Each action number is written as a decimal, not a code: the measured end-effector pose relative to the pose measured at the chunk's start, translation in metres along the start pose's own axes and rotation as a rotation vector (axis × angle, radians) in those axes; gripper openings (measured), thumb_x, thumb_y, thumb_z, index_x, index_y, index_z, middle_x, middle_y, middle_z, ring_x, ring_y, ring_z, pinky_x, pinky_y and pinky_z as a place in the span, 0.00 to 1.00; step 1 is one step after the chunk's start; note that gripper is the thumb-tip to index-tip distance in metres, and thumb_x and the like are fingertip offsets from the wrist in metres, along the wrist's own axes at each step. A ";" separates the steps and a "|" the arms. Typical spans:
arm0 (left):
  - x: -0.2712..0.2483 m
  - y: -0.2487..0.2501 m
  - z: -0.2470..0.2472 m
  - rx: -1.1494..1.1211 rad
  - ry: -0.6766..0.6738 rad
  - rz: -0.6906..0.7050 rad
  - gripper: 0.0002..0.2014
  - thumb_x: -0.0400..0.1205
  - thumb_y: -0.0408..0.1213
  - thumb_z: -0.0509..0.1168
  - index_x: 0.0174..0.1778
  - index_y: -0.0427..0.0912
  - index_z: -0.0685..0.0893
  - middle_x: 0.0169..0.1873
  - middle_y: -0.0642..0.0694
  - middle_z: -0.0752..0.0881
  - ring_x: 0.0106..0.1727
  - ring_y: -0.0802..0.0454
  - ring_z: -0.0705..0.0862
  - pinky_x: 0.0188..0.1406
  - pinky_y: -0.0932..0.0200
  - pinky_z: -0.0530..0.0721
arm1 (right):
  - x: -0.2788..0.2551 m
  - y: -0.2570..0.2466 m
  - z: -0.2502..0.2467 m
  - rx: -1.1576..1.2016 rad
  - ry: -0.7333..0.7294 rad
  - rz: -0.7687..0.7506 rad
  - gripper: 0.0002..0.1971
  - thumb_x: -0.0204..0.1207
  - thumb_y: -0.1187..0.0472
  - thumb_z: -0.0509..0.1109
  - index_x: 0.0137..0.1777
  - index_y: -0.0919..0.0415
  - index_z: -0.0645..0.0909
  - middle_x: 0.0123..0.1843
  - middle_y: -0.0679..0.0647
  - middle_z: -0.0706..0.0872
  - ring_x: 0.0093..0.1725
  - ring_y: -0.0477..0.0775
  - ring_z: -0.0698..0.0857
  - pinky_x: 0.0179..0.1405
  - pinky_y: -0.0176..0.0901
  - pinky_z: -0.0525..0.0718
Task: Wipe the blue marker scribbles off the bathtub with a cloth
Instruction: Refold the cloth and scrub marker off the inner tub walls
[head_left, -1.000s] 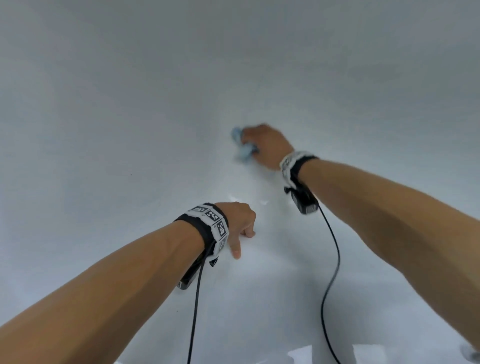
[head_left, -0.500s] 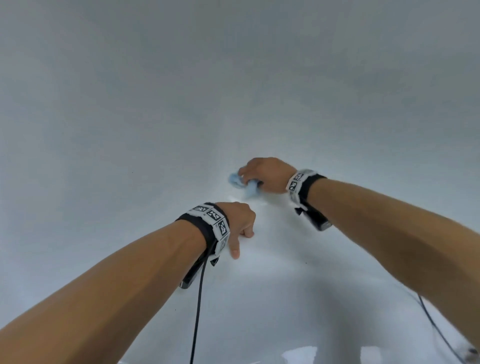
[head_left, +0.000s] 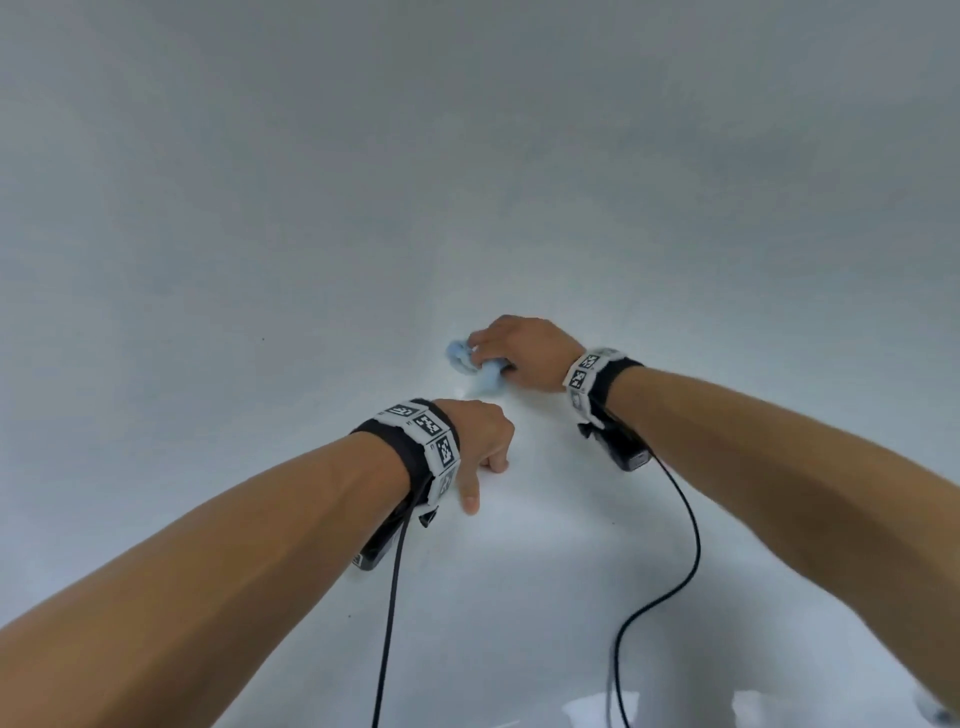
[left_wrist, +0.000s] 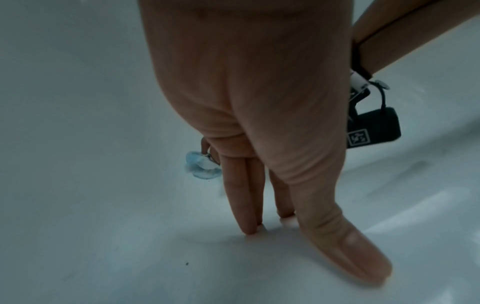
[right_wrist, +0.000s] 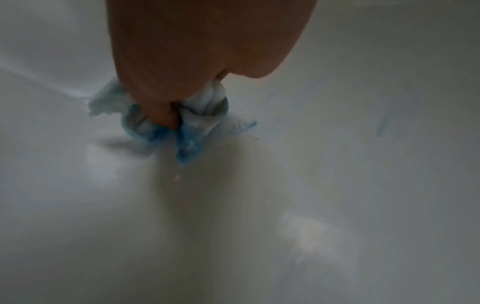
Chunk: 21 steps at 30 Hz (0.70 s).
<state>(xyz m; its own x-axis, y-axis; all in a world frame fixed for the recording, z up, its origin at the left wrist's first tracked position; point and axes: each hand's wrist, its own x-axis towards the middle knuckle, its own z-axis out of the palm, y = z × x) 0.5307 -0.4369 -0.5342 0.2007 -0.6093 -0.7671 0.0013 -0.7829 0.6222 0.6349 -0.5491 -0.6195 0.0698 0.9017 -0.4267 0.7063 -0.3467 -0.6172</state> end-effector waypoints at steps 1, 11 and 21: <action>0.000 0.000 0.000 -0.005 -0.003 -0.004 0.22 0.69 0.46 0.83 0.34 0.39 0.75 0.18 0.49 0.63 0.23 0.48 0.62 0.27 0.61 0.63 | 0.002 0.005 -0.010 -0.050 -0.096 -0.062 0.12 0.78 0.52 0.63 0.58 0.39 0.83 0.60 0.37 0.85 0.60 0.49 0.81 0.57 0.46 0.82; 0.006 -0.005 0.002 0.014 0.002 0.019 0.21 0.69 0.46 0.83 0.37 0.44 0.75 0.17 0.52 0.62 0.22 0.52 0.62 0.22 0.63 0.62 | 0.086 0.038 -0.110 -0.111 0.374 0.478 0.12 0.75 0.56 0.65 0.54 0.57 0.83 0.54 0.58 0.90 0.59 0.66 0.86 0.56 0.52 0.82; -0.005 0.009 -0.005 -0.013 -0.010 -0.110 0.30 0.69 0.46 0.83 0.66 0.41 0.87 0.26 0.50 0.79 0.31 0.51 0.78 0.29 0.69 0.72 | 0.018 0.031 -0.079 0.391 0.091 0.357 0.13 0.68 0.57 0.77 0.52 0.56 0.87 0.45 0.48 0.90 0.43 0.50 0.86 0.40 0.39 0.80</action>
<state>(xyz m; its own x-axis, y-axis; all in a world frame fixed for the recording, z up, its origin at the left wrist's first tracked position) 0.5344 -0.4402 -0.5235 0.1884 -0.5213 -0.8323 0.0353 -0.8433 0.5362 0.7139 -0.5232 -0.5940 0.3305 0.7226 -0.6072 0.3139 -0.6908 -0.6513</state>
